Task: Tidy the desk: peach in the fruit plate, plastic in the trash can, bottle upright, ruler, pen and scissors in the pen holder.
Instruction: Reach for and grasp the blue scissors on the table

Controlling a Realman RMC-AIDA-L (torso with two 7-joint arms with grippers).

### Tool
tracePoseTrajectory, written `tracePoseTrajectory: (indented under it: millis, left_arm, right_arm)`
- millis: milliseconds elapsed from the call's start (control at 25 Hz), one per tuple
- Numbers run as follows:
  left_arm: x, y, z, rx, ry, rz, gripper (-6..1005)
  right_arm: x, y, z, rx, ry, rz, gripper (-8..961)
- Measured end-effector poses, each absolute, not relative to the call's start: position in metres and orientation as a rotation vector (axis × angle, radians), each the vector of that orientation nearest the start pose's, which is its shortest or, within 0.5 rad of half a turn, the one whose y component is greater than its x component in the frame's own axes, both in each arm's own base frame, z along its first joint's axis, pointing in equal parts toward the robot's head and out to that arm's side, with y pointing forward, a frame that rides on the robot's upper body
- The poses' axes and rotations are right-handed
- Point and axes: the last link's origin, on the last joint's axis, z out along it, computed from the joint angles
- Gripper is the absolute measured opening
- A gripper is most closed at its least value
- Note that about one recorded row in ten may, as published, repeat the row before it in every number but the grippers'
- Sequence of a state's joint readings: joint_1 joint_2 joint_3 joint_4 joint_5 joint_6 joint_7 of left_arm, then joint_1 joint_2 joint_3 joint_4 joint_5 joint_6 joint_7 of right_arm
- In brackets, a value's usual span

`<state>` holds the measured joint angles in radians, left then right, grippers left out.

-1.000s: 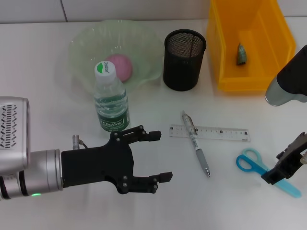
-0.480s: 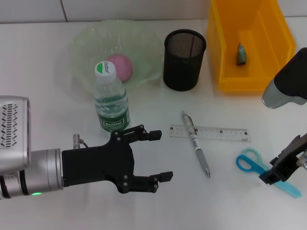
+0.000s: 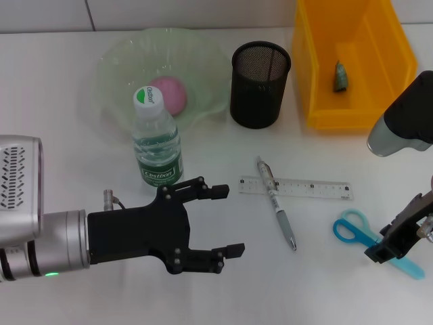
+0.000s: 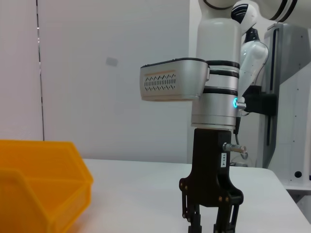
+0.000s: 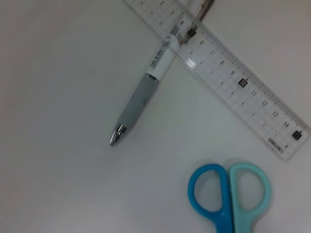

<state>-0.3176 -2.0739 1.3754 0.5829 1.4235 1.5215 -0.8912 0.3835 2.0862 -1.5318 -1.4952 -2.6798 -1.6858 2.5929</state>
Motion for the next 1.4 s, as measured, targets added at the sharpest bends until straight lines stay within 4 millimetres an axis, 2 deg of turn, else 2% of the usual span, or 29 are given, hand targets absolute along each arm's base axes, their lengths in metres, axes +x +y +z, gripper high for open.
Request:
tracePoseTrajectory:
  millis: [1200, 1400]
  left_arm:
    - [-0.2506, 0.2534, -0.0635, -2.848, -0.108, -0.916, 873]
    - [-0.2505, 0.2533, -0.0634, -2.849, -0.107, -0.917, 873]
  right_arm:
    - [0.2297, 0.2916, -0.0066, -2.570, 1.004, -0.794, 390]
    - [0.2297, 0.2904, -0.0089, -2.573, 0.984, -0.818, 342]
